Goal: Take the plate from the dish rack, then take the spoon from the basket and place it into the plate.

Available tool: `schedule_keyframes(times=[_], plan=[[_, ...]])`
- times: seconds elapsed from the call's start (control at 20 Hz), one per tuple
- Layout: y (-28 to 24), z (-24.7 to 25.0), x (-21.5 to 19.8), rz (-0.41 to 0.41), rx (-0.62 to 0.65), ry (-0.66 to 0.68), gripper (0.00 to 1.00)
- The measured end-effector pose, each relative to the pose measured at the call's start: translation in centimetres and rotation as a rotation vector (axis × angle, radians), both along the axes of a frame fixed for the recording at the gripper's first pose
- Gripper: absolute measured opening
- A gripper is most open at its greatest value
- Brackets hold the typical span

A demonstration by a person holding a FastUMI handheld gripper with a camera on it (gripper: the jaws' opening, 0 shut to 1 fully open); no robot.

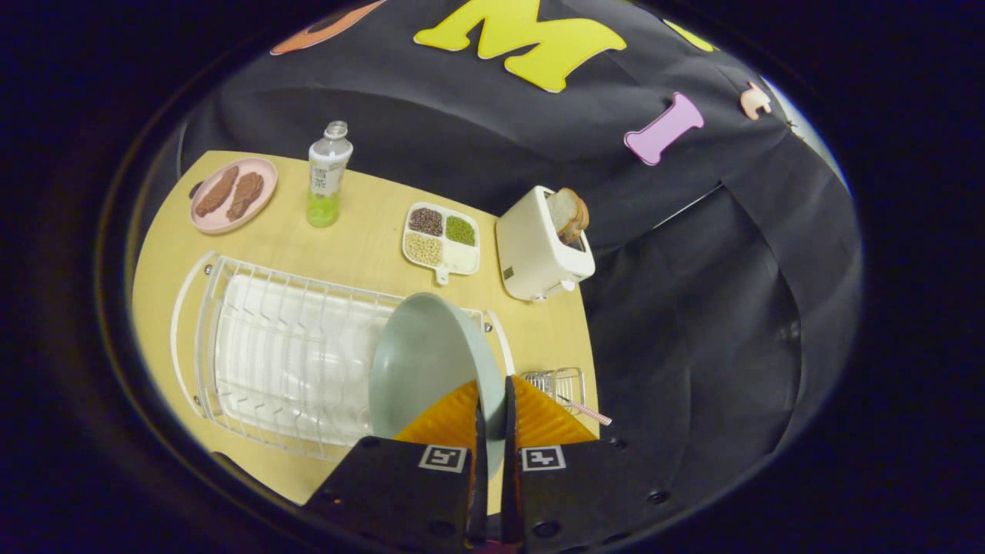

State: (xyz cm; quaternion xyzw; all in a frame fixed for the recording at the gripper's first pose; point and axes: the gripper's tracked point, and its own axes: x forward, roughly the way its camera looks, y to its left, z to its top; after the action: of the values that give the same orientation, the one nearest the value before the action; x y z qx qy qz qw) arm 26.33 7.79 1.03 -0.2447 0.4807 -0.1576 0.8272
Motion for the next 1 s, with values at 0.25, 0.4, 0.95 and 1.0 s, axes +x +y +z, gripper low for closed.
schedule_keyframes(times=[0.25, 0.4, 0.95, 1.0], plan=[[-2.2, -0.1, -6.7, -0.017, 0.213, -0.031, 0.12], [-3.8, -1.3, -11.0, -0.01, 0.339, -0.045, 0.12], [-9.2, -11.7, -21.5, 0.052, 0.544, -0.017, 0.12], [-9.2, -12.9, -21.5, 0.058, 0.566, -0.008, 0.12]])
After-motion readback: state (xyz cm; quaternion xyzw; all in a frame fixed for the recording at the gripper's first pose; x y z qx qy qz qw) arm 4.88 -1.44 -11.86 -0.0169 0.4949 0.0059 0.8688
